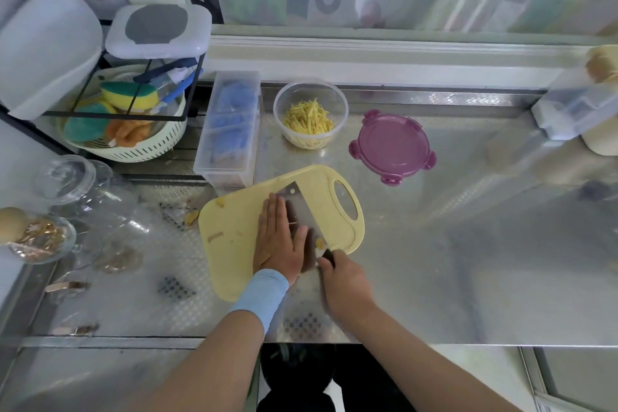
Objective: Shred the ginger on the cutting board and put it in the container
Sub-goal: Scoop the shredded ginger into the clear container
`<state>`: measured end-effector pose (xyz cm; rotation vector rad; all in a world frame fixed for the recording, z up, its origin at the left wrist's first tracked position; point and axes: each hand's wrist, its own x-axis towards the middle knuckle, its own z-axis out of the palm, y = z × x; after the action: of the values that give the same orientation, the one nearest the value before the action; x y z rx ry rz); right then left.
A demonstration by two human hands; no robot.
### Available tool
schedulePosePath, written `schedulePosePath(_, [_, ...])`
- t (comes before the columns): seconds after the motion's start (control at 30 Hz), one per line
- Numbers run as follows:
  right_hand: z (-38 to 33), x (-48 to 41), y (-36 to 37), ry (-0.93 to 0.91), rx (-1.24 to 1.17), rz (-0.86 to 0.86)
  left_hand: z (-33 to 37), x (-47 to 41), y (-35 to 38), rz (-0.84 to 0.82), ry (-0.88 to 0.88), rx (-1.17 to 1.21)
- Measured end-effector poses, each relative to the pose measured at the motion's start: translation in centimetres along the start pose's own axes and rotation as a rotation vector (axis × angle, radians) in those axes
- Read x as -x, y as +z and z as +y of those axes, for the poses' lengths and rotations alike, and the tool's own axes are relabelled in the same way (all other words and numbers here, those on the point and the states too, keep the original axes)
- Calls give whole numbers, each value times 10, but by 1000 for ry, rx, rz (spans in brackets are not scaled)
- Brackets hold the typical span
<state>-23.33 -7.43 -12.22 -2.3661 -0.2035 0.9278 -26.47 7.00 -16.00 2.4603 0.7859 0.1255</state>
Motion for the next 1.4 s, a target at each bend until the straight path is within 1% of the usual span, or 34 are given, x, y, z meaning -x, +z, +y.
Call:
schedulePosePath(0.13, [0, 2, 4, -15, -15, 10, -3, 1, 1, 6, 27, -43])
schedulePosePath(0.27, [-5, 1, 6, -71, 63, -84, 0, 0, 1, 16, 8, -55])
schedulePosePath(0.33, [-9, 2, 11, -87, 72, -83, -2, -1, 1, -6, 26, -49])
schedulePosePath(0.43, [-12, 5, 12, -108, 7, -89, -7, -1, -1, -33, 74, -88])
schedulePosePath(0.5, [-15, 5, 5, -110, -74, -97, -3, -1, -6, -44, 77, -69])
schedulePosePath(0.57, [-21, 4, -8, -106, -145, -93, 9, -6, -18, -41, 95, -67])
schedulePosePath(0.67, [-46, -2, -38, -118, -230, -71, 36, -33, -48, 6, 171, -101])
schedulePosePath(0.8, [-97, -25, -93, -168, -303, -18, 70, -99, -95, -17, 240, -148])
schedulePosePath(0.93, [-140, -52, -142, -204, -368, 16, 106, -162, -126, 6, 308, -227])
schedulePosePath(1.0, [-152, -67, -161, -210, -361, 25, 124, -185, -131, -19, 282, -235])
schedulePosePath(1.07, [-155, -87, -176, -199, -325, 50, 136, -205, -126, -5, 329, -289])
schedulePosePath(1.1, [-154, -98, -181, -199, -277, 63, 140, -215, -122, -14, 354, -324])
schedulePosePath(1.17, [-151, -120, -188, -219, -119, 79, 142, -232, -110, -94, 342, -304])
schedulePosePath(1.2, [-149, -129, -191, -224, -58, 92, 141, -237, -103, -126, 304, -237])
schedulePosePath(1.27, [-144, -142, -197, -201, -25, 116, 137, -244, -92, -151, 221, -119])
schedulePosePath(1.33, [-139, -149, -202, -176, -26, 143, 125, -242, -81, -167, 199, -132])
schedulePosePath(1.4, [-134, -154, -203, -194, 16, 166, 106, -239, -74, -165, 184, -156])
